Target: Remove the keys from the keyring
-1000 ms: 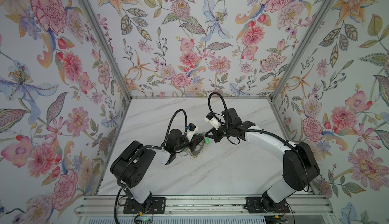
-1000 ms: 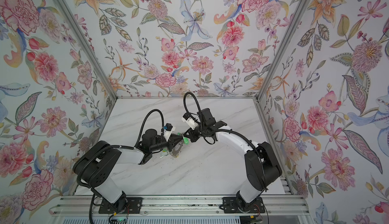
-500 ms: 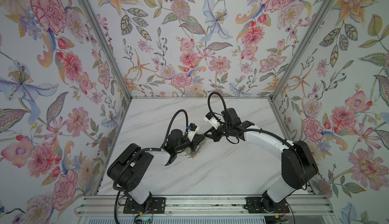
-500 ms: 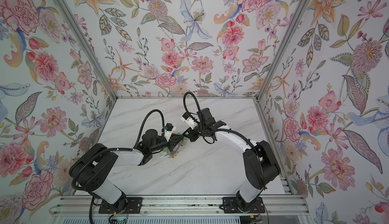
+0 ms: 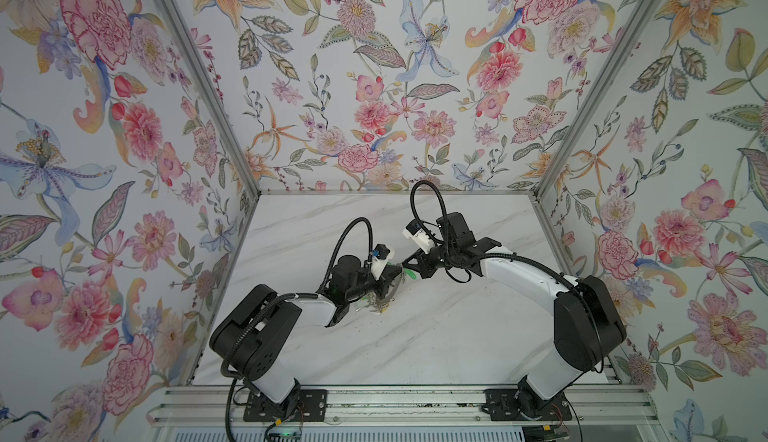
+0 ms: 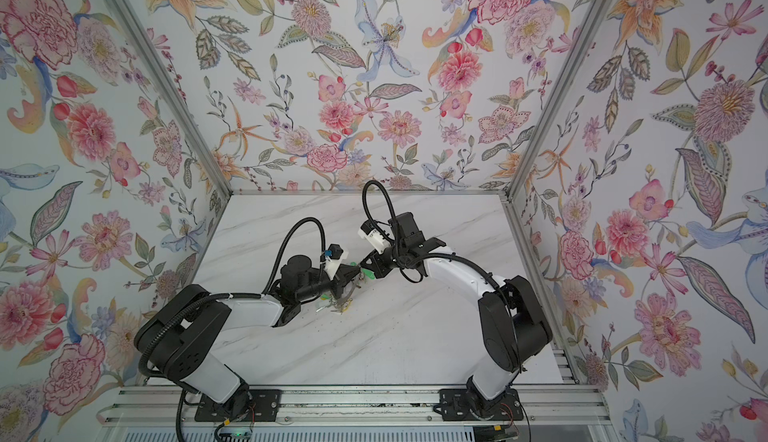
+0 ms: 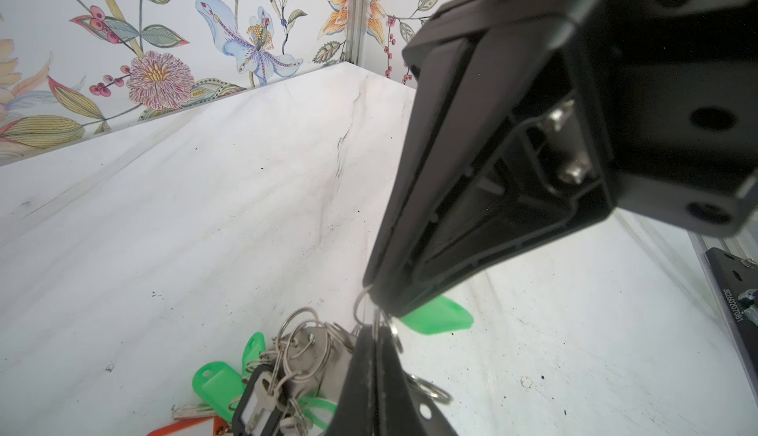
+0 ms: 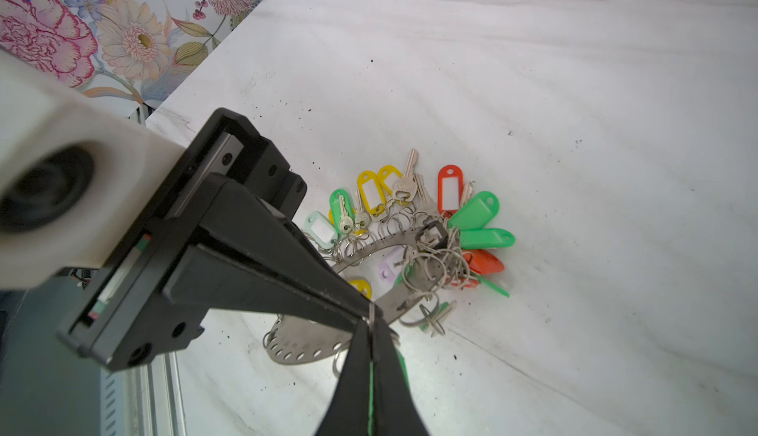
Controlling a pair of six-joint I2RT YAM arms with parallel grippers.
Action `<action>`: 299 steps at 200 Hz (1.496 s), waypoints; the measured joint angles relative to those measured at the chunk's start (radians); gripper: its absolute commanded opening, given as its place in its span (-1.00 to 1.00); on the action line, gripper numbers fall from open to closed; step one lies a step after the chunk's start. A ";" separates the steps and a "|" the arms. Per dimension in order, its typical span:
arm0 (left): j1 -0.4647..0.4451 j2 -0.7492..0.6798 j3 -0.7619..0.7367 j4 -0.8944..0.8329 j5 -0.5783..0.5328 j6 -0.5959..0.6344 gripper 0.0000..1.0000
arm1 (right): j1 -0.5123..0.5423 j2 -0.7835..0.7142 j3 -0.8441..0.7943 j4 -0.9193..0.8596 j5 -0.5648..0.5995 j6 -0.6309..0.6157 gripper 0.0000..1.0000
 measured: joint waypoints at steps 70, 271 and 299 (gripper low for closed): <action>-0.001 -0.062 -0.020 -0.032 -0.029 -0.001 -1.00 | -0.016 0.000 -0.053 0.041 -0.024 0.032 -0.89; 0.022 -0.100 -0.051 0.170 -0.013 -0.186 -1.00 | -0.029 -0.062 -0.077 0.192 -0.137 0.129 -0.90; 0.022 -0.100 -0.050 0.193 0.000 -0.186 -1.00 | -0.033 -0.083 -0.081 0.190 -0.132 0.132 -0.90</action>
